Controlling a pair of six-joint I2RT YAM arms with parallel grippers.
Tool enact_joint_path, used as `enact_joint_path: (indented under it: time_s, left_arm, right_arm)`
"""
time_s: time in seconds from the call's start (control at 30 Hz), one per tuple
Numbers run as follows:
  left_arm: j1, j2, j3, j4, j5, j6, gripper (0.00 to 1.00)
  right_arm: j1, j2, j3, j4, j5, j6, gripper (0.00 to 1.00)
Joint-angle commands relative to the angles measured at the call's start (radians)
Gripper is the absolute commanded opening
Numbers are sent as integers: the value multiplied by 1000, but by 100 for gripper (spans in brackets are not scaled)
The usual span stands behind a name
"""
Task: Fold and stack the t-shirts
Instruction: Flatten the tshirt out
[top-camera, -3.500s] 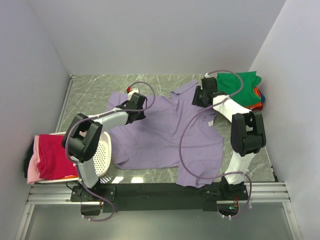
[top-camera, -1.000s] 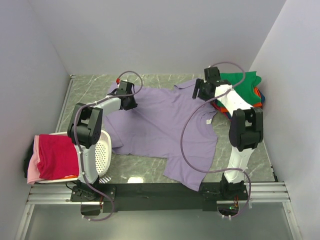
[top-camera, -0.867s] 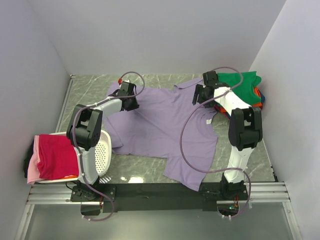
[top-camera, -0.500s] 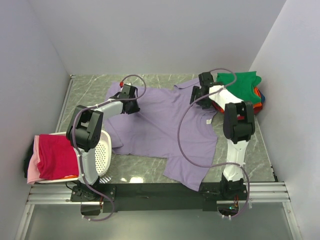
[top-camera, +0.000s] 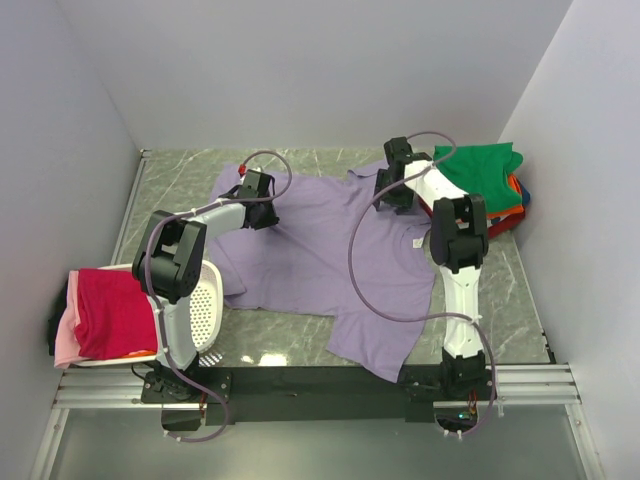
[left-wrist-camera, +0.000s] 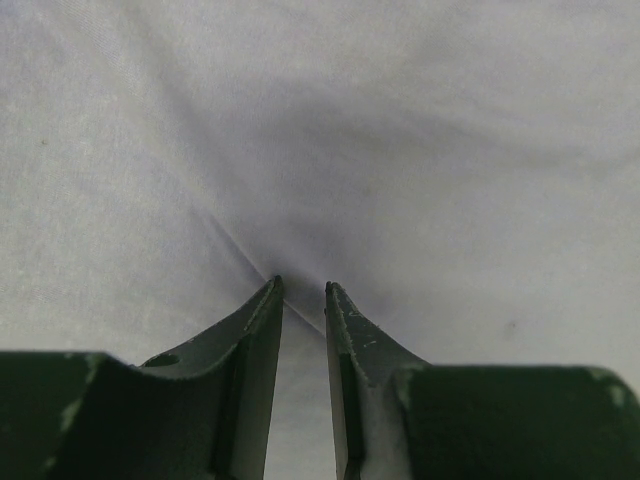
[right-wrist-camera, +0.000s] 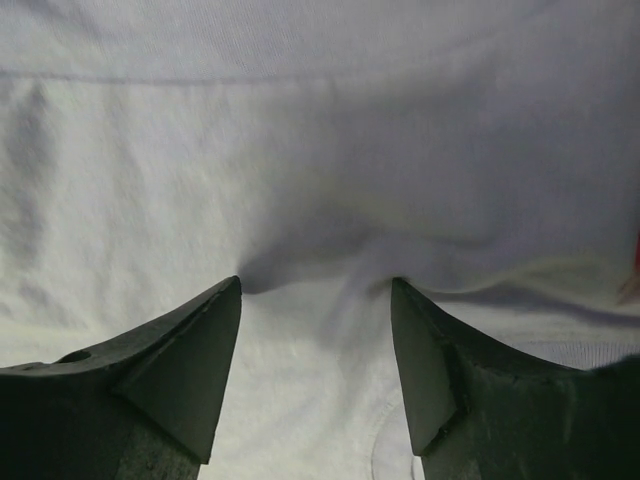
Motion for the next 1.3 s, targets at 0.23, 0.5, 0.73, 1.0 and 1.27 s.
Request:
enact_joint_path:
  time_s: [0.23, 0.5, 0.73, 1.0, 1.27]
  left_arm:
    - [-2, -5, 19, 6, 6, 0, 30]
    - [-2, -12, 14, 20, 3, 7, 30]
    - [-2, -48, -4, 29, -3, 7, 30]
    - [-4, -67, -44, 46, 15, 1, 30]
    - [-5, -116, -93, 60, 14, 3, 30]
  right_arm:
    - [7, 150, 296, -224, 32, -30, 66]
    - [7, 90, 275, -105, 19, -23, 66]
    - [3, -233, -63, 155, 17, 13, 67]
    - [-13, -211, -35, 49, 176, -3, 66]
    - [-36, -102, 44, 24, 236, -16, 65]
